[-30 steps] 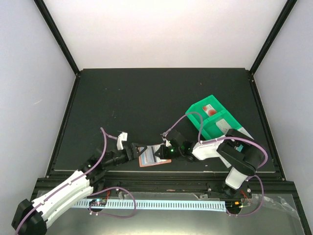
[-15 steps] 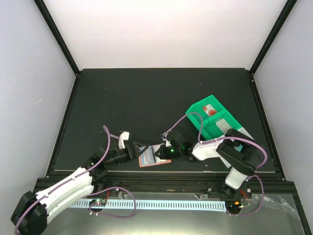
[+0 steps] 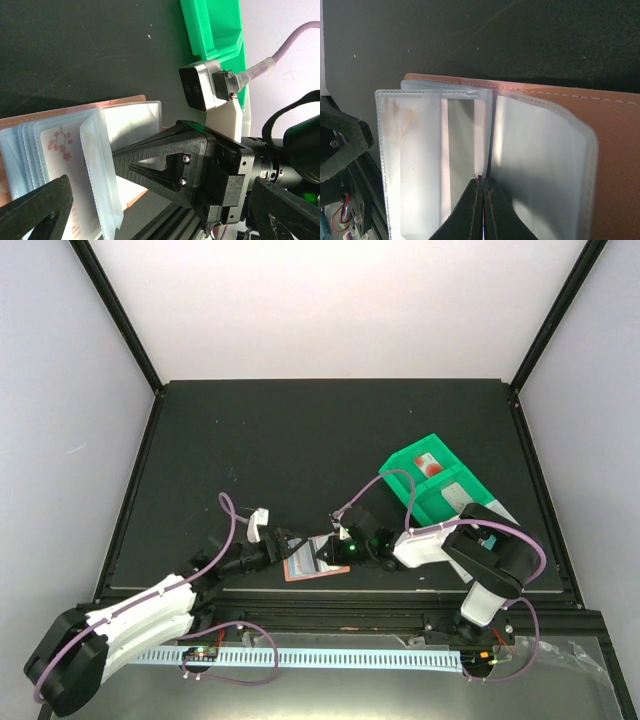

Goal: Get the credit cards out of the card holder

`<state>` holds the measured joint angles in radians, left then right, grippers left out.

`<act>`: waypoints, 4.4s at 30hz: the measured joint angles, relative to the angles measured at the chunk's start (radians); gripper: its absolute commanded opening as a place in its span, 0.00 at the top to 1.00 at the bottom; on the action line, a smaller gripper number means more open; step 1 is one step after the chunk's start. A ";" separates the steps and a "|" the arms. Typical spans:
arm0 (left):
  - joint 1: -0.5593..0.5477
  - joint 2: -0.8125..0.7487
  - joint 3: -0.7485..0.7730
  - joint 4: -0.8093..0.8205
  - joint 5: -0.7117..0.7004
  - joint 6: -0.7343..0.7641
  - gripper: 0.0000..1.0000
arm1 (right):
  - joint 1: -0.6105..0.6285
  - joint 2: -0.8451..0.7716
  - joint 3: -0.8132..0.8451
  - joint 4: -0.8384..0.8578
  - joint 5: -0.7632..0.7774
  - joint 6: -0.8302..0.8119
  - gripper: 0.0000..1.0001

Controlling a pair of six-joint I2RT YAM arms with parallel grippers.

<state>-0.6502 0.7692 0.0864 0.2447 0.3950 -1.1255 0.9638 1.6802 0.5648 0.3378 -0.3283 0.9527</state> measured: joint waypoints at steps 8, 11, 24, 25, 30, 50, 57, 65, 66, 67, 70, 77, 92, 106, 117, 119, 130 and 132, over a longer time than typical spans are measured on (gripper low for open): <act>0.000 0.068 0.000 0.049 0.011 -0.002 0.01 | 0.000 0.000 -0.001 0.003 0.000 0.004 0.99; 0.000 0.094 0.001 0.067 0.016 -0.002 0.01 | 0.000 0.000 -0.001 0.003 0.000 0.005 0.99; -0.002 0.217 0.024 0.132 0.047 -0.006 0.01 | 0.000 0.000 -0.005 0.012 -0.002 0.015 0.99; -0.005 0.225 0.029 0.138 0.051 -0.006 0.01 | 0.000 0.000 -0.006 0.014 -0.002 0.015 0.99; -0.013 0.227 0.047 0.158 0.058 -0.009 0.01 | 0.000 -0.002 -0.007 0.013 -0.003 0.014 0.92; -0.039 0.263 0.057 0.210 0.080 -0.021 0.01 | -0.001 -0.284 -0.006 -0.334 0.164 -0.129 0.78; -0.055 0.287 0.064 0.220 0.080 -0.023 0.01 | -0.006 -0.261 -0.009 -0.388 0.204 -0.166 0.84; -0.074 0.289 0.086 0.225 0.080 -0.023 0.01 | -0.006 -0.235 -0.039 -0.356 0.191 -0.160 0.87; -0.077 0.292 0.090 0.227 0.080 -0.023 0.01 | -0.006 -0.235 -0.045 -0.344 0.188 -0.157 0.87; -0.079 0.297 0.093 0.228 0.080 -0.023 0.01 | -0.005 -0.235 -0.052 -0.328 0.185 -0.150 0.87; -0.088 0.314 0.106 0.228 0.079 -0.023 0.01 | 0.001 -0.235 -0.072 -0.288 0.179 -0.129 0.87; -0.111 0.378 0.148 0.238 0.080 -0.021 0.01 | 0.022 -0.248 -0.100 -0.257 0.170 -0.094 0.87; -0.118 0.300 0.154 0.100 0.021 0.038 0.24 | 0.025 -0.407 -0.107 -0.377 0.229 -0.091 0.88; -0.091 0.319 0.139 0.038 -0.026 0.059 0.72 | 0.025 -0.344 -0.027 -0.332 0.162 -0.091 0.89; -0.090 0.497 0.140 0.097 0.014 0.061 0.79 | 0.025 -0.255 0.041 -0.332 0.161 -0.108 0.89; -0.090 0.503 0.139 0.097 0.014 0.063 0.77 | 0.025 -0.235 0.047 -0.332 0.162 -0.110 0.89; -0.090 0.534 0.147 0.117 0.014 0.078 0.70 | 0.025 -0.188 0.048 -0.362 0.176 -0.127 0.89; -0.090 0.535 0.147 0.121 0.014 0.078 0.69 | 0.025 -0.185 0.047 -0.368 0.185 -0.128 0.89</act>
<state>-0.7399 1.3041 0.2337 0.3660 0.4088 -1.0473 0.9890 1.4952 0.6113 -0.0303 -0.1436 0.8246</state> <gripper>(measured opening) 0.295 0.110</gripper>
